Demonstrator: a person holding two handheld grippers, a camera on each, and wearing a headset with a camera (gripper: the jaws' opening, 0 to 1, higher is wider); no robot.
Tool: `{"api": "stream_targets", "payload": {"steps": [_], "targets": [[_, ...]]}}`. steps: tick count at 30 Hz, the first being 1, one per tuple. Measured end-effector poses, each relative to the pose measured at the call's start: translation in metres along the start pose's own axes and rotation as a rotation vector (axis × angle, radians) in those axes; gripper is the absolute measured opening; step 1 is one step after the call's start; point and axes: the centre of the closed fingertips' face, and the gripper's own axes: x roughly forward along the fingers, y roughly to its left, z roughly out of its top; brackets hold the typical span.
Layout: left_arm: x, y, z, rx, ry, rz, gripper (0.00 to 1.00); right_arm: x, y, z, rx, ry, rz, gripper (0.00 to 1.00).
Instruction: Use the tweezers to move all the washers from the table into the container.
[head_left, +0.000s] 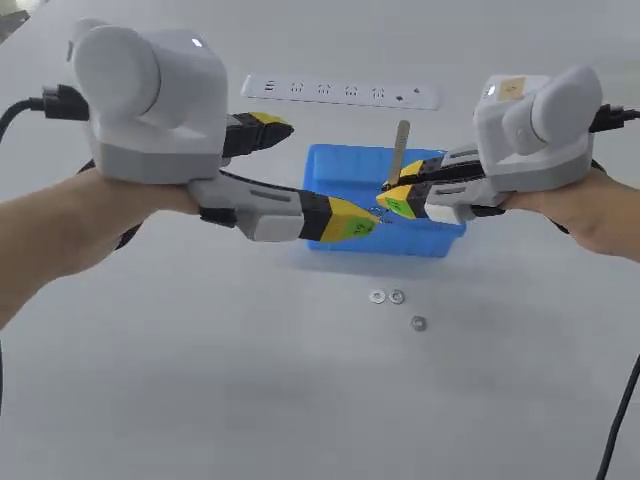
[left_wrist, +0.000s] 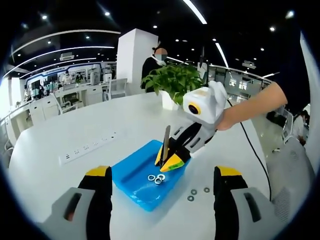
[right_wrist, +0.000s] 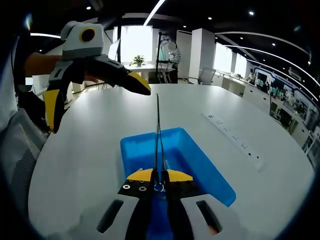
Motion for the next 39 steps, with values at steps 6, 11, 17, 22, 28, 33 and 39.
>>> {"api": "stream_targets", "payload": {"steps": [6,11,17,22,28,33,39], "targets": [[0.018,0.009,0.014,0.000,-0.014,-0.019,0.73,0.001,0.002,0.000,-0.019,0.002,0.015,0.09],[0.029,0.006,0.021,0.021,-0.015,-0.050,0.66,0.002,0.002,0.002,-0.021,-0.003,0.017,0.09],[0.034,0.001,0.020,0.037,-0.008,-0.079,0.50,0.003,0.004,0.004,-0.031,-0.006,0.022,0.09],[0.037,0.001,0.019,0.033,-0.001,-0.087,0.40,0.003,0.005,0.007,-0.040,-0.010,0.025,0.09],[0.040,0.000,0.022,0.075,0.010,-0.098,0.27,0.005,0.006,0.006,-0.041,-0.006,0.028,0.09],[0.039,-0.005,0.025,0.112,0.016,-0.118,0.23,0.005,0.007,0.007,-0.043,-0.008,0.032,0.09],[0.041,-0.014,0.023,0.176,0.043,-0.136,0.14,0.005,0.007,0.007,-0.042,-0.010,0.031,0.09]]}}
